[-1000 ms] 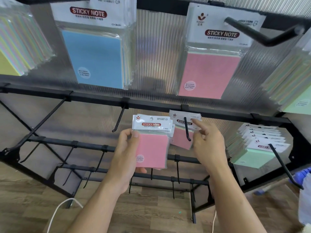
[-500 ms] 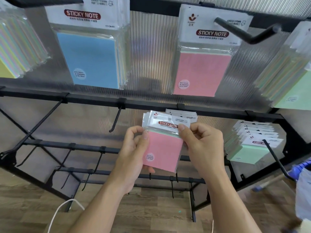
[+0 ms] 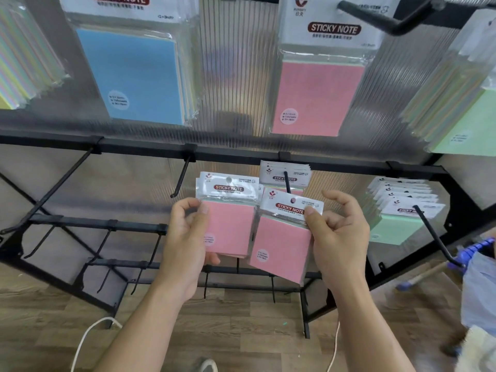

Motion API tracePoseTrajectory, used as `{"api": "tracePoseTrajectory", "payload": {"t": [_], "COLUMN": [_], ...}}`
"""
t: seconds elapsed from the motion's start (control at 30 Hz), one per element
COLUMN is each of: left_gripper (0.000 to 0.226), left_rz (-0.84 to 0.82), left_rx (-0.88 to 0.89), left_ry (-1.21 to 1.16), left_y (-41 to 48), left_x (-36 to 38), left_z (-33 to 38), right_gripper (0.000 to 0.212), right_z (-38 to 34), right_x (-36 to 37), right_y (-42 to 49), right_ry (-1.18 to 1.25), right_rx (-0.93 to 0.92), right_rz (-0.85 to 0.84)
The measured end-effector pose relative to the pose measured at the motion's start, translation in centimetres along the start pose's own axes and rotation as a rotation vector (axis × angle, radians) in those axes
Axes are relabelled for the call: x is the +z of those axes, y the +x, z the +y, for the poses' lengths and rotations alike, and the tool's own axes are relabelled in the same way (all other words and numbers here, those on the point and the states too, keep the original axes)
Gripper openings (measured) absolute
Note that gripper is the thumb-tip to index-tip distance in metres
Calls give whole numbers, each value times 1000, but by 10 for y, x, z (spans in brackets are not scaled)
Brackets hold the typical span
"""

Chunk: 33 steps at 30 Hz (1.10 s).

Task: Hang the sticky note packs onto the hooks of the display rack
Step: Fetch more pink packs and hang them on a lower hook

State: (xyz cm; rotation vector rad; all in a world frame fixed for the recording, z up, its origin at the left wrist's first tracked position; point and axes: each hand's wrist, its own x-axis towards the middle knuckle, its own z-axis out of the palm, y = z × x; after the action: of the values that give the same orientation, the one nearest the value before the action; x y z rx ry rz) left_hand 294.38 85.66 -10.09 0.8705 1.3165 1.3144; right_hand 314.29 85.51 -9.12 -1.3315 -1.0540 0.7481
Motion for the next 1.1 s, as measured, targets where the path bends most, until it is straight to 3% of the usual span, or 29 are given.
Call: {"api": "tracePoseTrajectory", "payload": {"t": [0.2, 0.87, 0.97, 1.1], "left_gripper": [14, 19, 19, 17], "left_rz": [3, -33, -65, -122], "left_rx": [-12, -20, -12, 10], "left_ry": [4, 17, 9, -33], "left_y": [0, 9, 9, 10], "left_x": [1, 2, 4, 7], "left_z": [-2, 4, 7, 13], "right_gripper": [27, 46, 42, 23], "right_z": [8, 18, 14, -4], "right_x": [-2, 15, 16, 18], "right_y": [0, 43, 46, 39], "right_ry": [-169, -430, -493, -344], "right_rx": [-111, 6, -45, -131], "right_rz": [-5, -210, -154, 45]}}
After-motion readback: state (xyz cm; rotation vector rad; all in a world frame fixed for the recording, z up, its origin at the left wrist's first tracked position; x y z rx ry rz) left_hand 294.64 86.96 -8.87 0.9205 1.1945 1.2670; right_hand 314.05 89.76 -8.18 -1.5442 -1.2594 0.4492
